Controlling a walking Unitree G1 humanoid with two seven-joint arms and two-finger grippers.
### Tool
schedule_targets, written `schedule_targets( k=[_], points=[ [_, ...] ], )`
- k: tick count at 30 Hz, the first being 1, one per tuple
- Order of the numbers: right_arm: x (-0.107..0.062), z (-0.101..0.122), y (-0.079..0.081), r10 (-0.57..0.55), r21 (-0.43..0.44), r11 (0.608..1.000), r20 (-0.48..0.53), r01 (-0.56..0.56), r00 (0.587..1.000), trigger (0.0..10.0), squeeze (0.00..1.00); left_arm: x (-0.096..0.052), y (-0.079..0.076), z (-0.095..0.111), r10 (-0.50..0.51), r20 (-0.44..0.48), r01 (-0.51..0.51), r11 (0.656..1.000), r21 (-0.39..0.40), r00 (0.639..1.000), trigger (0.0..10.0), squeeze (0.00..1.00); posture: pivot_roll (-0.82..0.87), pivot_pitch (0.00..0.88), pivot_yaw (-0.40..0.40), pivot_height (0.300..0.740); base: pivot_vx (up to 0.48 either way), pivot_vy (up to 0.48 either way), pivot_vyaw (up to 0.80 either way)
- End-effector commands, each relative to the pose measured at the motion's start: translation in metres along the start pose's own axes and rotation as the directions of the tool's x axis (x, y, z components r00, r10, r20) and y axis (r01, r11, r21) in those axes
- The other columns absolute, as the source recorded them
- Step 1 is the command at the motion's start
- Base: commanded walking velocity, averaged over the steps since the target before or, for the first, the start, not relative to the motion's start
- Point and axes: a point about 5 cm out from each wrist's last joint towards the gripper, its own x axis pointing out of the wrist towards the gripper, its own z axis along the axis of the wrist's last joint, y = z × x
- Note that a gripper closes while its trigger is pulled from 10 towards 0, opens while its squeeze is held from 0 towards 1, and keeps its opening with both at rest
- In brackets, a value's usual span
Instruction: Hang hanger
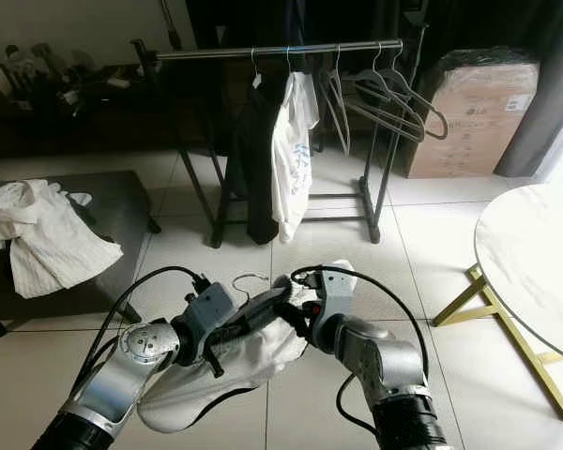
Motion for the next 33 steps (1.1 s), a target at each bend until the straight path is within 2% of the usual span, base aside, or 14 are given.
schedule_targets(
  k=[1, 9, 12, 13, 17, 20, 24, 27, 29, 33],
  points=[
    [0.003, 0.0, 0.0, -0.018, 0.015, 1.0, 0.01, 0.018, 1.0, 10.0, 0.0, -0.001, 0.0, 0.008, -0.004, 0.021, 0.004, 1.0, 0.013, 1.0, 10.0, 0.0, -0.01, 0.185, 0.043, 0.74, 0.0, 0.0, 0.0],
    [0.005, 0.004, 0.002, -0.014, 0.037, 0.999, 0.042, 0.013, 0.999, 10.0, 0.0, -0.002, 0.0, 0.008, -0.007, 0.021, 0.007, 1.0, 0.015, 1.0, 10.0, 0.0, -0.01, 0.185, 0.043, 0.74, 0.0, 0.0, 0.0],
    [0.007, 0.0, -0.003, -0.066, -0.003, 0.998, 0.008, 0.066, 0.998, 10.0, 0.0, -0.002, -0.001, 0.009, -0.007, 0.022, 0.007, 1.0, 0.021, 1.0, 10.0, 0.0, 0.0, 0.184, 0.042, 0.74, 0.0, 0.0, 0.0],
    [0.009, 0.0, -0.008, -0.121, -0.001, 0.993, 0.015, 0.121, 0.993, 10.0, 0.0, -0.002, -0.001, 0.009, -0.007, 0.021, 0.007, 1.0, 0.024, 1.0, 10.0, 0.0, 0.0, 0.184, 0.042, 0.74, 0.0, 0.0, 0.0],
    [0.011, 0.001, -0.024, -0.294, 0.039, 0.956, 0.037, 0.292, 0.955, 10.0, 0.0, -0.001, -0.002, 0.01, -0.006, 0.02, 0.005, 1.0, 0.03, 1.0, 10.0, 0.0, 0.0, 0.183, 0.041, 0.74, 0.0, 0.0, 0.0],
    [0.01, 0.001, -0.029, -0.338, 0.063, 0.94, 0.036, 0.335, 0.941, 10.0, 0.0, -0.001, -0.002, 0.01, -0.004, 0.019, 0.004, 1.0, 0.03, 1.0, 10.0, 0.0, 0.0, 0.184, 0.04, 0.74, 0.0, 0.0, 0.0],
    [0.011, 0.002, -0.03, -0.355, 0.094, 0.932, 0.048, 0.349, 0.934, 10.0, 0.0, -0.002, -0.003, 0.009, -0.004, 0.017, 0.003, 1.0, 0.028, 1.0, 10.0, 0.0, 0.0, 0.183, 0.04, 0.74, 0.0, 0.0, 0.0],
    [0.014, 0.009, -0.027, -0.342, 0.146, 0.934, 0.098, 0.327, 0.934, 10.0, 0.0, -0.002, -0.003, 0.009, -0.005, 0.017, 0.004, 1.0, 0.027, 1.0, 10.0, 0.0, 0.0, 0.184, 0.041, 0.74, 0.0, 0.0, 0.0],
    [0.015, 0.011, -0.025, -0.343, 0.08, 0.939, 0.111, 0.335, 0.933, 10.0, 0.0, -0.002, -0.003, 0.009, -0.006, 0.016, 0.005, 1.0, 0.028, 1.0, 10.0, 0.0, 0.0, 0.184, 0.041, 0.74, 0.0, 0.0, 0.0],
    [0.016, 0.016, -0.019, -0.318, 0.051, 0.948, 0.155, 0.314, 0.935, 10.0, 0.0, -0.002, -0.003, 0.008, -0.009, 0.008, 0.008, 0.999, 0.037, 1.0, 10.0, 0.0, 0.0, 0.184, 0.04, 0.74, 0.0, 0.0, 0.0]
  ],
)
